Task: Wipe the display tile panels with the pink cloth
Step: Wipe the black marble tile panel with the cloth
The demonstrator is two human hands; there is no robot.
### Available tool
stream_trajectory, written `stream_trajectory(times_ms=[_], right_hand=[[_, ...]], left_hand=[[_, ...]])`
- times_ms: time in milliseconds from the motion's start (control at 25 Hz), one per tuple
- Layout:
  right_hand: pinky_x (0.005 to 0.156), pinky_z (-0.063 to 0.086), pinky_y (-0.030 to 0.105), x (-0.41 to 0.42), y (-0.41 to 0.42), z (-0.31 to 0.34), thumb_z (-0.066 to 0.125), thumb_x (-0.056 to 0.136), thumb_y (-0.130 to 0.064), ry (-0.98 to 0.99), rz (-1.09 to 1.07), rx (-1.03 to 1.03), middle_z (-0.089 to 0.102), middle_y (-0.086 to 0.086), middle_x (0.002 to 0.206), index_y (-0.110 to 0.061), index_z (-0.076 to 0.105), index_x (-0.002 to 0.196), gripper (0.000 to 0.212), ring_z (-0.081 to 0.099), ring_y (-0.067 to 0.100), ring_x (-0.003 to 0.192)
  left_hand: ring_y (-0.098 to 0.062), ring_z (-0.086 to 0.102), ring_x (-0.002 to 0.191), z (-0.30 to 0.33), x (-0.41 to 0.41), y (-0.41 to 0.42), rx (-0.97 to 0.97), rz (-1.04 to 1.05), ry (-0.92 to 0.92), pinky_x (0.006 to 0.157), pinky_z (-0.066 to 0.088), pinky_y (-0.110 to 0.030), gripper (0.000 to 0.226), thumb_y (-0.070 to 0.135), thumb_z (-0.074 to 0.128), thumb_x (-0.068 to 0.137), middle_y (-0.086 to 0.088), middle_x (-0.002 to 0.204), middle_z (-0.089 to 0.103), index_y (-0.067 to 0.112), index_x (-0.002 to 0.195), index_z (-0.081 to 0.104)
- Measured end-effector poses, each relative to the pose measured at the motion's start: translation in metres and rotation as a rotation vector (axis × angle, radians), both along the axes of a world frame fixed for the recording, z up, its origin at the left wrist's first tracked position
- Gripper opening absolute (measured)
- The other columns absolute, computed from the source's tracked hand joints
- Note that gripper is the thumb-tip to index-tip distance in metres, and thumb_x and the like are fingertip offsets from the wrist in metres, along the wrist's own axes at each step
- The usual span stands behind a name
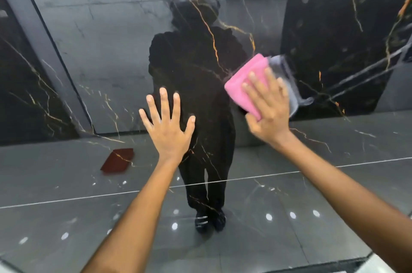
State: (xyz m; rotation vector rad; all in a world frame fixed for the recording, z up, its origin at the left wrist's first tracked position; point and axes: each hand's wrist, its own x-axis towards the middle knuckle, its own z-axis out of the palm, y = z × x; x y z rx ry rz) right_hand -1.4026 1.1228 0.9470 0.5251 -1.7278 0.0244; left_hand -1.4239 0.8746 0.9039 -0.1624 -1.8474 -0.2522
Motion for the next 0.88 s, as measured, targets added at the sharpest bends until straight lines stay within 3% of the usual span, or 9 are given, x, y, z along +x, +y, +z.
stream_trajectory(times_ms=[160, 240, 320, 400, 520, 600, 720, 800, 880], right_hand=[[0.121, 0.005, 0.035, 0.028, 0.0, -0.141, 0.071, 0.06, -0.011, -0.29, -0.027, 0.836, 0.044, 0.0, 0.147, -0.02, 0.043, 0.143, 0.088, 0.011, 0.019, 0.148], [0.122, -0.003, 0.038, 0.031, 0.019, -0.142, 0.07, 0.061, -0.011, -0.316, 0.056, 1.044, 0.034, -0.003, 0.153, -0.018, 0.045, 0.143, 0.086, 0.002, 0.018, 0.15], [0.122, 0.006, 0.039, 0.017, 0.035, -0.082, 0.059, 0.068, -0.012, -0.187, 0.135, 0.873, 0.038, -0.002, 0.15, -0.019, 0.046, 0.139, 0.073, 0.019, 0.019, 0.147], [0.116, 0.019, 0.044, 0.006, 0.052, 0.001, 0.051, 0.077, -0.016, -0.038, 0.031, 0.457, 0.041, 0.001, 0.148, -0.017, 0.048, 0.137, 0.061, 0.033, 0.022, 0.142], [0.111, 0.028, 0.055, 0.001, 0.069, 0.013, 0.046, 0.082, -0.02, 0.024, -0.065, -0.116, 0.024, -0.003, 0.158, -0.018, 0.041, 0.144, 0.062, 0.021, 0.027, 0.146], [0.113, 0.019, 0.053, 0.015, 0.068, -0.085, 0.046, 0.08, -0.023, -0.086, -0.179, -0.041, 0.01, -0.006, 0.162, -0.022, 0.023, 0.153, 0.077, 0.01, 0.026, 0.149], [0.118, 0.006, 0.045, 0.046, 0.08, -0.201, 0.048, 0.082, -0.028, -0.303, -0.246, 0.435, -0.002, -0.003, 0.163, -0.023, 0.005, 0.156, 0.086, 0.001, 0.023, 0.15], [0.118, 0.006, 0.043, 0.037, 0.086, -0.17, 0.042, 0.089, -0.032, -0.27, -0.187, 0.517, 0.001, -0.003, 0.163, -0.023, 0.008, 0.156, 0.075, 0.004, 0.021, 0.15], [0.119, 0.009, 0.044, 0.021, 0.06, -0.09, 0.04, 0.09, -0.032, -0.146, -0.119, 0.3, 0.009, 0.001, 0.162, -0.021, 0.02, 0.154, 0.068, 0.009, 0.023, 0.149]], left_hand=[[-0.038, 0.011, 0.144, -0.002, 0.002, -0.001, -0.007, 0.016, -0.014, 0.119, -0.007, -0.047, 0.065, 0.049, 0.038, 0.098, -0.009, 0.157, 0.017, 0.02, 0.153, 0.019], [-0.038, 0.011, 0.144, -0.002, 0.002, 0.0, -0.006, 0.024, -0.014, 0.119, -0.008, -0.047, 0.066, 0.049, 0.037, 0.098, -0.009, 0.157, 0.016, 0.02, 0.154, 0.017], [-0.038, 0.011, 0.144, -0.001, 0.001, 0.001, -0.003, 0.023, -0.006, 0.119, -0.008, -0.046, 0.066, 0.049, 0.037, 0.098, -0.01, 0.157, 0.017, 0.02, 0.154, 0.018], [-0.039, 0.012, 0.144, 0.001, 0.0, 0.001, -0.005, 0.018, 0.017, 0.119, -0.008, -0.046, 0.066, 0.048, 0.038, 0.097, -0.01, 0.157, 0.018, 0.02, 0.154, 0.019], [-0.039, 0.014, 0.143, 0.003, -0.001, 0.002, 0.007, 0.01, 0.015, 0.119, -0.008, -0.045, 0.064, 0.047, 0.039, 0.098, -0.01, 0.156, 0.019, 0.019, 0.153, 0.021], [-0.039, 0.014, 0.143, -0.001, 0.001, 0.003, 0.001, 0.013, 0.019, 0.119, -0.008, -0.045, 0.062, 0.047, 0.036, 0.1, -0.01, 0.156, 0.019, 0.019, 0.153, 0.021], [-0.038, 0.012, 0.144, -0.004, 0.001, 0.001, -0.005, 0.026, -0.005, 0.119, -0.008, -0.046, 0.062, 0.049, 0.03, 0.101, -0.01, 0.157, 0.018, 0.021, 0.154, 0.018], [-0.038, 0.012, 0.144, -0.003, 0.0, 0.002, -0.004, 0.025, 0.005, 0.119, -0.008, -0.046, 0.062, 0.049, 0.031, 0.101, -0.01, 0.158, 0.018, 0.021, 0.155, 0.018], [-0.038, 0.013, 0.144, -0.001, -0.003, 0.004, -0.008, 0.03, 0.007, 0.119, -0.007, -0.046, 0.061, 0.046, 0.032, 0.101, -0.011, 0.157, 0.02, 0.02, 0.154, 0.02]])
